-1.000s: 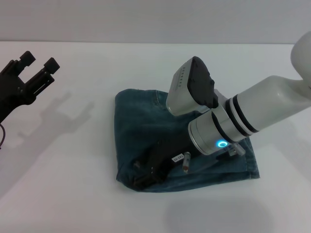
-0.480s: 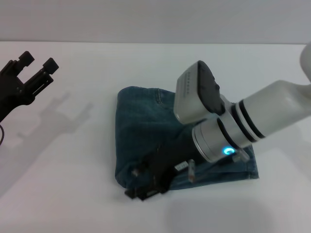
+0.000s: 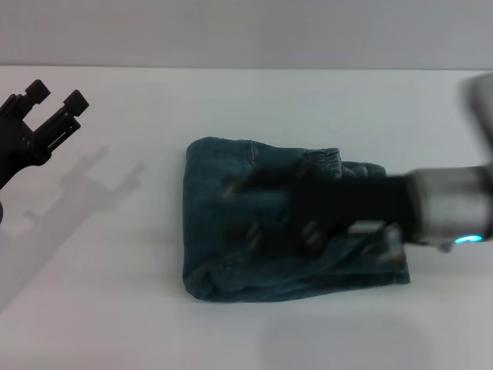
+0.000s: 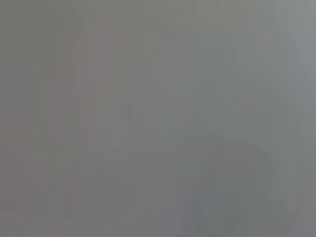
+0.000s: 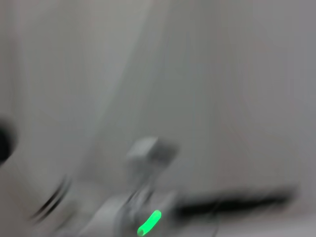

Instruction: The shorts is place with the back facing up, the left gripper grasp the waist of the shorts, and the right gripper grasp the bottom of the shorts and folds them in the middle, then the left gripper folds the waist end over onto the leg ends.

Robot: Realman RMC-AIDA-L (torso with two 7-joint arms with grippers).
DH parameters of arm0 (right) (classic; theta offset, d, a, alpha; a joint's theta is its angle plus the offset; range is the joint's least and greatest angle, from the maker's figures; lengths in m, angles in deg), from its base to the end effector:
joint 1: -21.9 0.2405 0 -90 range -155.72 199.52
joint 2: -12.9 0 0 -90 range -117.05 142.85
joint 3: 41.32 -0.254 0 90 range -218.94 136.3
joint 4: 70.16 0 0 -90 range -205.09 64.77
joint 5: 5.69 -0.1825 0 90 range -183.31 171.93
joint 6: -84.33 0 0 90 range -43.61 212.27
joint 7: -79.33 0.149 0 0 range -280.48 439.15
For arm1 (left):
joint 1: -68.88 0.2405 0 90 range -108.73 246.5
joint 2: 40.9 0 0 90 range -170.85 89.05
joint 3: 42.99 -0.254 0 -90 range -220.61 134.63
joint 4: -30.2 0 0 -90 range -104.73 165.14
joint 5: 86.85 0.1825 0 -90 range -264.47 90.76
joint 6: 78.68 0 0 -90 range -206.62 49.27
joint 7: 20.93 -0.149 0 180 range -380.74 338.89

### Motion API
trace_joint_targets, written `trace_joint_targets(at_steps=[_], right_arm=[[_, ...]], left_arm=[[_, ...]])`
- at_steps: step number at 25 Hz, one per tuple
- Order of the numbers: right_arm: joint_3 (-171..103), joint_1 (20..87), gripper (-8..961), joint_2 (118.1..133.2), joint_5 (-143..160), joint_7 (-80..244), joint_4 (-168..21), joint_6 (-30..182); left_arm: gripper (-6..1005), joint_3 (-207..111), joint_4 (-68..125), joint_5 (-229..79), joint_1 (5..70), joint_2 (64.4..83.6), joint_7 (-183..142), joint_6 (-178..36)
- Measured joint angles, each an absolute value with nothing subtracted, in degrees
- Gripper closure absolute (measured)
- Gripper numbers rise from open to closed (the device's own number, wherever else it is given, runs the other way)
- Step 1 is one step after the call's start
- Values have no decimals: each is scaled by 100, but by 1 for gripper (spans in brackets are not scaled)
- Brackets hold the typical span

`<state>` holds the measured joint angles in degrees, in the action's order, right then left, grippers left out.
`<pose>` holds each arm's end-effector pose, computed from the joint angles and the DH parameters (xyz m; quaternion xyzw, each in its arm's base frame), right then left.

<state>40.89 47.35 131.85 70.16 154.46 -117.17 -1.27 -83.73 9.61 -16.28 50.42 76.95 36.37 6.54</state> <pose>0.1523 0.2769 -0.0387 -0.9332 0.0668 0.3526 0.0159 -0.2922 0.2884 0.0408 -0.7626 -0.2585 -0.4495 0.3867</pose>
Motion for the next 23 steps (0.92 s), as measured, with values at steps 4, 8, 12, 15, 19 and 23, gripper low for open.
trace_joint_targets(at_steps=[4, 8, 12, 15, 19, 23], right_arm=[[3432, 4103, 361, 13199, 5301, 13799, -11031, -186], [3116, 3947, 361, 13210, 3026, 11997, -9718, -221], [3041, 4078, 361, 13221, 799, 10319, -8625, -343], [3036, 4181, 361, 13230, -250, 9655, -8225, -473], [3023, 4215, 361, 13217, -721, 9560, -8091, -512], [2976, 4224, 361, 13208, -755, 9546, -8067, -475]], left_arm=[[172, -8352, 989, -1628, 5046, 7695, 3637, 660], [172, -8321, 996, -1627, 5055, 7705, 3587, 672], [172, -8140, 1166, -1724, 5093, 7735, 3167, 880], [172, -7824, 1689, -2105, 5118, 7736, 2347, 1201], [172, -6928, 2694, -2859, 5199, 7764, 904, 1771], [172, -6052, 3343, -3050, 5226, 7765, -19, 2246]])
